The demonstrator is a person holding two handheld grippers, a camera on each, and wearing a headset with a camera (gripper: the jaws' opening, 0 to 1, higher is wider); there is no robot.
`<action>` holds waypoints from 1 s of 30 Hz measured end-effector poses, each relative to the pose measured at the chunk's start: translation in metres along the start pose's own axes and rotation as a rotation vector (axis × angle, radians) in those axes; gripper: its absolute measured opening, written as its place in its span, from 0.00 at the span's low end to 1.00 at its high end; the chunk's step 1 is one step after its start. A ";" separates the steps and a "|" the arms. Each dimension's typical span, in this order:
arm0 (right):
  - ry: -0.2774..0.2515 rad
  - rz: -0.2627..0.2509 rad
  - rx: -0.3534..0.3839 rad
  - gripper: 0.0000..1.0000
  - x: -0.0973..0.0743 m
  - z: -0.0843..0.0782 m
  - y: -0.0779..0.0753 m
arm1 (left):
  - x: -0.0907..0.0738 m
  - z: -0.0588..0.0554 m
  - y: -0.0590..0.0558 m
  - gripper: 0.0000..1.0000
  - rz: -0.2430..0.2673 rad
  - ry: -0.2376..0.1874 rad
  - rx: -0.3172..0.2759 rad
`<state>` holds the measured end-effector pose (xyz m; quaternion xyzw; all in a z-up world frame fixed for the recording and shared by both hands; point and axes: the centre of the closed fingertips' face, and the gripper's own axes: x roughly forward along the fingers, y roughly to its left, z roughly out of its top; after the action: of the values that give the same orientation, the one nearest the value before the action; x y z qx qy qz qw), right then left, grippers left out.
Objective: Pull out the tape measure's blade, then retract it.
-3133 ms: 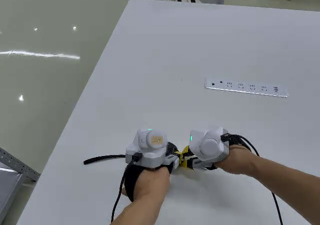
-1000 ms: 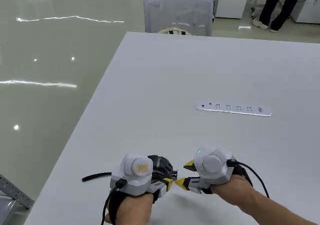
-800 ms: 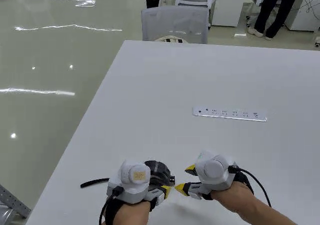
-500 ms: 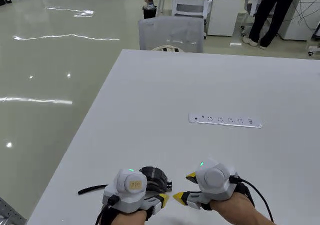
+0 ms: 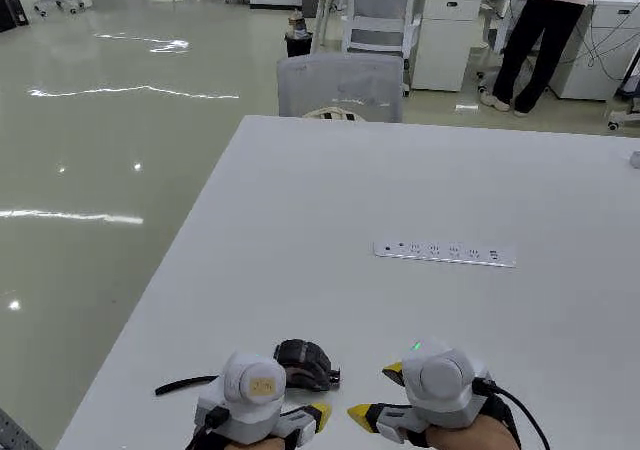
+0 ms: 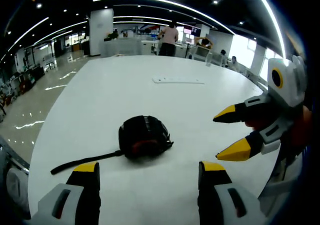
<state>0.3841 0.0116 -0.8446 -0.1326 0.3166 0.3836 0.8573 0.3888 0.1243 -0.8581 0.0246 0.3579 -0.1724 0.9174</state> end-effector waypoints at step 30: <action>-0.028 -0.054 0.091 0.65 -0.056 -0.002 0.016 | -0.047 -0.010 -0.013 0.85 -0.010 -0.034 0.003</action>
<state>0.3429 -0.0112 -0.8100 -0.0964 0.3180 0.3473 0.8769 0.3464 0.1274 -0.8332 0.0212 0.3422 -0.1781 0.9223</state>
